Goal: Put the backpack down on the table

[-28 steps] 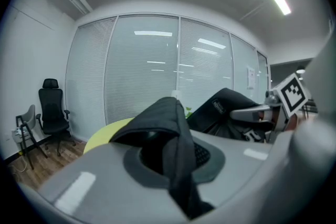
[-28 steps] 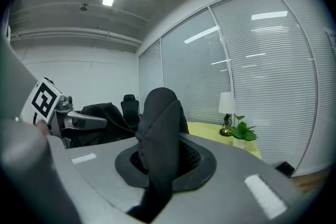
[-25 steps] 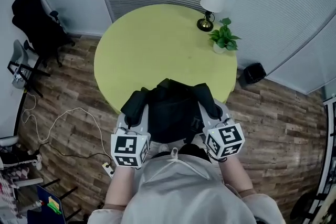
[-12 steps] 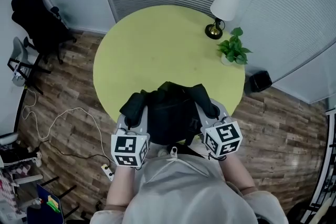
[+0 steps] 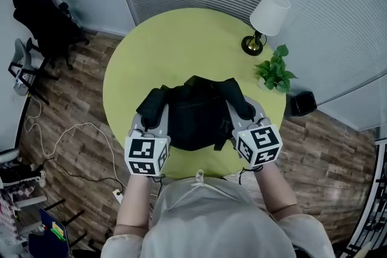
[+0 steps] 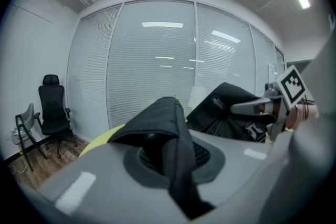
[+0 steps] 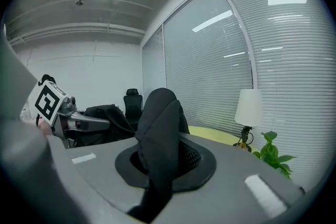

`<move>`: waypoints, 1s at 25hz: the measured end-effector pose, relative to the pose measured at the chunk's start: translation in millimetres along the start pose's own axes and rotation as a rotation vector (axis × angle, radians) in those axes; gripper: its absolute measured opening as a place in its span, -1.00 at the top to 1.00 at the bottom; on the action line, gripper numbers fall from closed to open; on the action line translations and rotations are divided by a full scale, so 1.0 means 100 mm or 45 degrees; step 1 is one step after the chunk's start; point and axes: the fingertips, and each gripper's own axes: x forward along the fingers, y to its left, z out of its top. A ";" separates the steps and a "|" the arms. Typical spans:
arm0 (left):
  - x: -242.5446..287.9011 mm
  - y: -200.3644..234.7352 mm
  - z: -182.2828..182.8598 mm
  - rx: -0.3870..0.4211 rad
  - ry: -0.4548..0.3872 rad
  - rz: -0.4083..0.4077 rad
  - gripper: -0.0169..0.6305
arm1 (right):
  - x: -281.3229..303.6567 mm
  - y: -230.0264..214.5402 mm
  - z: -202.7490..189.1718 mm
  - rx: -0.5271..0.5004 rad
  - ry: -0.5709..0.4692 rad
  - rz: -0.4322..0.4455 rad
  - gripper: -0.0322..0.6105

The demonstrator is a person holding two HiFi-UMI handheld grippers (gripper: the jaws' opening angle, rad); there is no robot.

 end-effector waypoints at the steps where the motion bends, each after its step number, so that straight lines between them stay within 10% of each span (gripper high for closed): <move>1: 0.09 0.03 0.03 0.003 -0.001 0.001 0.82 | 0.07 -0.06 0.03 -0.004 -0.003 0.000 0.79; 25: 0.93 0.43 -0.57 -0.004 0.165 0.038 0.82 | 0.88 -0.45 -0.48 -0.036 0.086 -0.013 0.79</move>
